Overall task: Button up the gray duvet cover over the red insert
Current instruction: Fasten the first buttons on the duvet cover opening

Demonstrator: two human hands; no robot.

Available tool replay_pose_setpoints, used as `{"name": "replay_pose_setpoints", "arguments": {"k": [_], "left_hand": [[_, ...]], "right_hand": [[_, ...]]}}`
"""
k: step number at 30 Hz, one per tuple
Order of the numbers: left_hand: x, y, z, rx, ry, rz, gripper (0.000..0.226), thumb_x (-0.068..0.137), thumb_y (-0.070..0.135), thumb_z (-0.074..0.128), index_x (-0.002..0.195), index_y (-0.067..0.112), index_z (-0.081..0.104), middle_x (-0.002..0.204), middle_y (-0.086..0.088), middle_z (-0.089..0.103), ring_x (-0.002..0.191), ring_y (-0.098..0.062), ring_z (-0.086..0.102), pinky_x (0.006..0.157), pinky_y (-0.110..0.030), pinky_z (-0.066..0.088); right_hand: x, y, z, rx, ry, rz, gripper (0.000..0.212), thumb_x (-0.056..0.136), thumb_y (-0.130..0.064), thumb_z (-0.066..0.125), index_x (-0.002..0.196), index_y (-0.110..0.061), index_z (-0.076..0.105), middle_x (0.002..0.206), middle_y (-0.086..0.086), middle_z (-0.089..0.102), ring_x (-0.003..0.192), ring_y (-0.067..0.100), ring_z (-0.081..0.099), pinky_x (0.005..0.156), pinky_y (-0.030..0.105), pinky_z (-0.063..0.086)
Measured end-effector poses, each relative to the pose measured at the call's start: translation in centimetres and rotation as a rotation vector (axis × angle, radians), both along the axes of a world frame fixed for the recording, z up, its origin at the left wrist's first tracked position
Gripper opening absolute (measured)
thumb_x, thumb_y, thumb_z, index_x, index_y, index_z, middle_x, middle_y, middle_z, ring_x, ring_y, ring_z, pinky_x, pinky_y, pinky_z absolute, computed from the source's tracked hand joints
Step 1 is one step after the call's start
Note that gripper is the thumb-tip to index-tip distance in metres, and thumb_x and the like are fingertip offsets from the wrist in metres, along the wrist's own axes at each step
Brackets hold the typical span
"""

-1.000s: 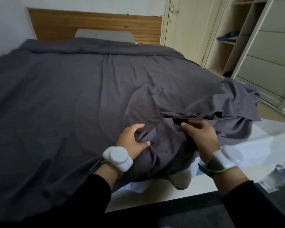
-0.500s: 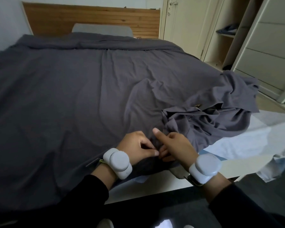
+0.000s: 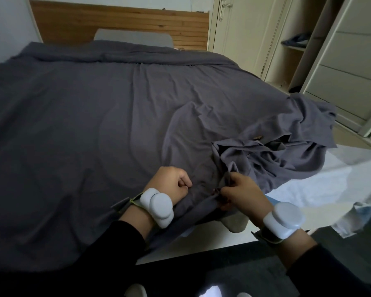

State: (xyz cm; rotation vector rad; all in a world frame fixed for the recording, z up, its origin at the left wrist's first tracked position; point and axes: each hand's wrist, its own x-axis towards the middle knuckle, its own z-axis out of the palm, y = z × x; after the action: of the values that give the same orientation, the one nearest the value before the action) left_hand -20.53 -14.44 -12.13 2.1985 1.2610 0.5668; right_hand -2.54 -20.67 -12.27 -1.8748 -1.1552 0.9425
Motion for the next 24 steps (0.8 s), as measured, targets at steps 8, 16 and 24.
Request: {"name": "replay_pose_setpoints", "arguments": {"k": [8,16,24], "left_hand": [[-0.3,0.7,0.8,0.159,-0.023,0.039,0.022,0.075,0.001,0.062,0.077,0.017,0.076,0.073,0.014,0.048,0.063,0.000,0.050,0.068,-0.013,0.043],[2.7,-1.1,-0.7,0.093,-0.018,-0.099,0.022,0.078,0.016,0.062,0.100,0.017,0.068,0.094,0.007,0.051,0.077,-0.004,0.051,0.069,-0.006,0.037],[3.2,-0.1,-1.1,0.012,-0.058,-0.087,0.021,0.068,0.028,0.079,0.079,0.016,0.067,0.080,0.009,0.055,0.068,-0.003,0.054,0.063,-0.007,0.041]], "right_hand": [[-0.2,-0.1,-1.4,-0.001,-0.210,0.012,0.006,0.083,-0.006,0.049,0.089,-0.005,0.049,0.079,0.010,0.056,0.073,0.027,0.055,0.052,0.026,0.038],[-1.4,-0.5,-1.3,0.041,-0.198,-0.006,0.030,0.081,-0.037,0.065,0.081,-0.013,0.049,0.077,0.004,0.057,0.084,0.032,0.063,0.076,0.045,0.055],[0.9,-0.1,-0.9,0.070,0.017,-0.049,0.032,0.077,-0.021,0.074,0.096,0.001,0.061,0.093,0.023,0.069,0.084,0.034,0.069,0.068,0.045,0.061]]}}
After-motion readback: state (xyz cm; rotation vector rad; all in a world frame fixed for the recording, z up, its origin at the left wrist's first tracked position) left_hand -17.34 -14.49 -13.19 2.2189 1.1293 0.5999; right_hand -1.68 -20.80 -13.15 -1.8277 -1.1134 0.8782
